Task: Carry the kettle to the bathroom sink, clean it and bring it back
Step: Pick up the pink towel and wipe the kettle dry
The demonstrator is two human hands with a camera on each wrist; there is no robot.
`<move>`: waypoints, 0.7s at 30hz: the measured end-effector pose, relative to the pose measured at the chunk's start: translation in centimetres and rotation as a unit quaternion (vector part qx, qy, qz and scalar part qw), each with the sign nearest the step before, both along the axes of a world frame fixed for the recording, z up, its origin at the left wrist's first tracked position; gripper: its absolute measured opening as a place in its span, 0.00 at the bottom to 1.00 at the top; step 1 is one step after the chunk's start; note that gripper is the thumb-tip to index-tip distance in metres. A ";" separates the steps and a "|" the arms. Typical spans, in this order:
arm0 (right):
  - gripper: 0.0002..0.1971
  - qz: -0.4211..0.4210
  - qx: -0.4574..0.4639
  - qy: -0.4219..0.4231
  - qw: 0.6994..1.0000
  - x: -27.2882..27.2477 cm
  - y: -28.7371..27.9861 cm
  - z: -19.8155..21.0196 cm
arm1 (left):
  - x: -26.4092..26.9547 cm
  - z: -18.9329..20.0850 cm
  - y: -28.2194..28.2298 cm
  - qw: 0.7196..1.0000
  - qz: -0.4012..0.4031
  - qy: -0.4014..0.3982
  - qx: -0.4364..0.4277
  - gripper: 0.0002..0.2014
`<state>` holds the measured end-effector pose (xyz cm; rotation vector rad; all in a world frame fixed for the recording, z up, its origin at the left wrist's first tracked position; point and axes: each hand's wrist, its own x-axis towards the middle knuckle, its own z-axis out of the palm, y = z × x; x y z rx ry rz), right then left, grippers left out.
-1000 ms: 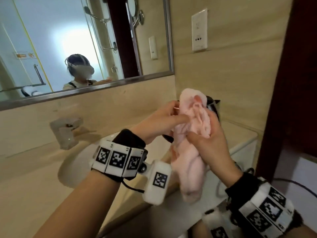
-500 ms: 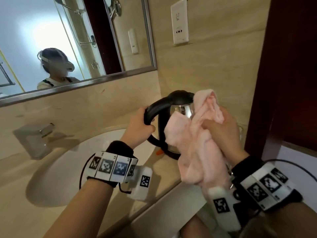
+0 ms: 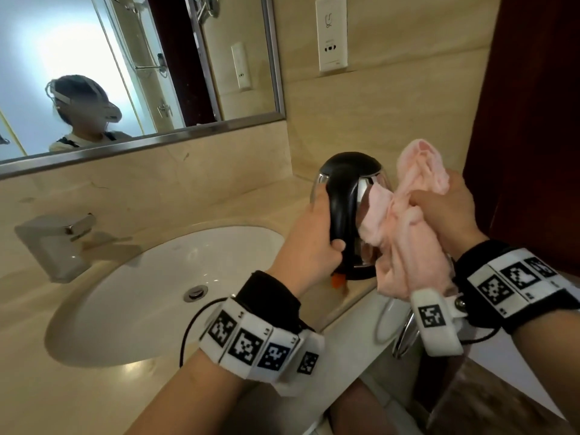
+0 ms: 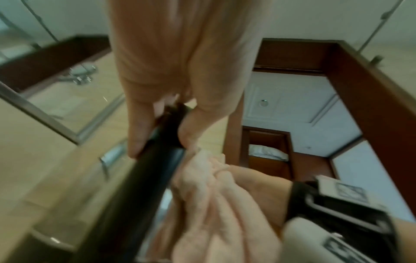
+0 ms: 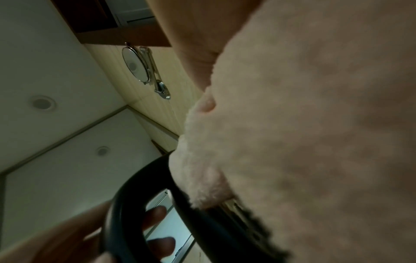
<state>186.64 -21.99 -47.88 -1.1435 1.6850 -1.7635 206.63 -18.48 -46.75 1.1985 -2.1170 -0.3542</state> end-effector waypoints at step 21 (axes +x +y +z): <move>0.32 -0.024 -0.167 0.171 0.971 2.4 3.0 7.1 | 2.5 2.8 -1.0 0.991 -0.015 0.132 0.021 0.12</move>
